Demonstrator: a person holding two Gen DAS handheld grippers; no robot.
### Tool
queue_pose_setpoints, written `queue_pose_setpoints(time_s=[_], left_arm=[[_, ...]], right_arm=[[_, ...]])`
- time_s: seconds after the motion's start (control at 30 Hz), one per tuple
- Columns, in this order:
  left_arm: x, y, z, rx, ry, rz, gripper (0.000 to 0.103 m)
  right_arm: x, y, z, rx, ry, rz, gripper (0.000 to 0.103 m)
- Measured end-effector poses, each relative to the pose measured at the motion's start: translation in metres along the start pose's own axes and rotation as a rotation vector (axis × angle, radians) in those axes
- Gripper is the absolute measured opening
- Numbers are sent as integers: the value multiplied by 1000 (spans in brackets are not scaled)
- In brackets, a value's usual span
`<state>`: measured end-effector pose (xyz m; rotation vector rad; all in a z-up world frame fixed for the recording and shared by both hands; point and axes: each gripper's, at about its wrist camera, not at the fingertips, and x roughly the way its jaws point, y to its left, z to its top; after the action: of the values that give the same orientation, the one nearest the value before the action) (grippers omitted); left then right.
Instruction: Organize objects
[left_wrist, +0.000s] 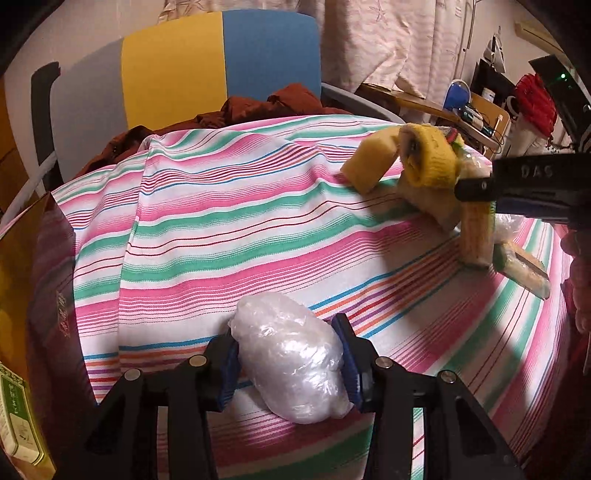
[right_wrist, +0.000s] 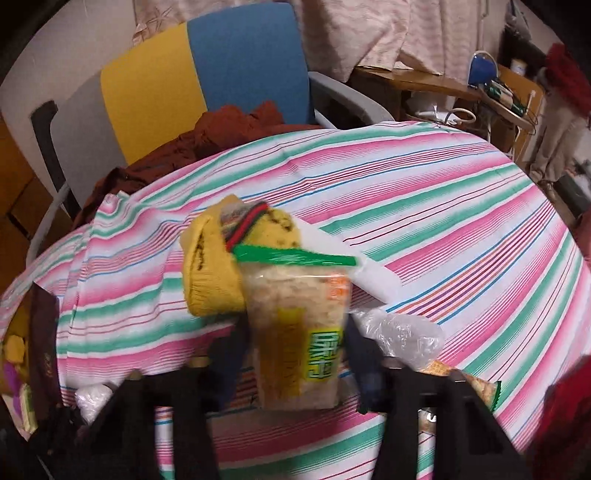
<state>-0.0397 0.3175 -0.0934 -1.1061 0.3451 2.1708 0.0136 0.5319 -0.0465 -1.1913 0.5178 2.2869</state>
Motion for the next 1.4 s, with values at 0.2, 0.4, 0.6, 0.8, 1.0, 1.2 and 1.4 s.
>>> queue_pose_setpoints(time_s=[0.2, 0.4, 0.6, 0.8, 1.0, 1.2, 1.4], left_arm=[[-1, 1, -3, -6, -11, -12, 46], [-1, -2, -3, 8, -20, 3, 46], [0, -2, -4, 14, -27, 10, 46], [0, -2, -3, 18, -29, 14, 46], [-1, -2, -3, 11, -34, 18, 42], [-11, 1, -2, -9, -24, -3, 39], [-51, -5, -9, 5, -69, -54, 38]], right_arm=[[-13, 8, -9, -37, 3, 57, 41], [-30, 32, -19, -130, 2, 296, 41], [-36, 35, -19, -146, -28, 327, 41], [-47, 32, -10, -124, -94, 350, 41], [-62, 32, -9, -98, -120, 554, 41], [-50, 37, -10, -112, -76, 468, 41], [-47, 49, -17, -196, -50, 451, 41]])
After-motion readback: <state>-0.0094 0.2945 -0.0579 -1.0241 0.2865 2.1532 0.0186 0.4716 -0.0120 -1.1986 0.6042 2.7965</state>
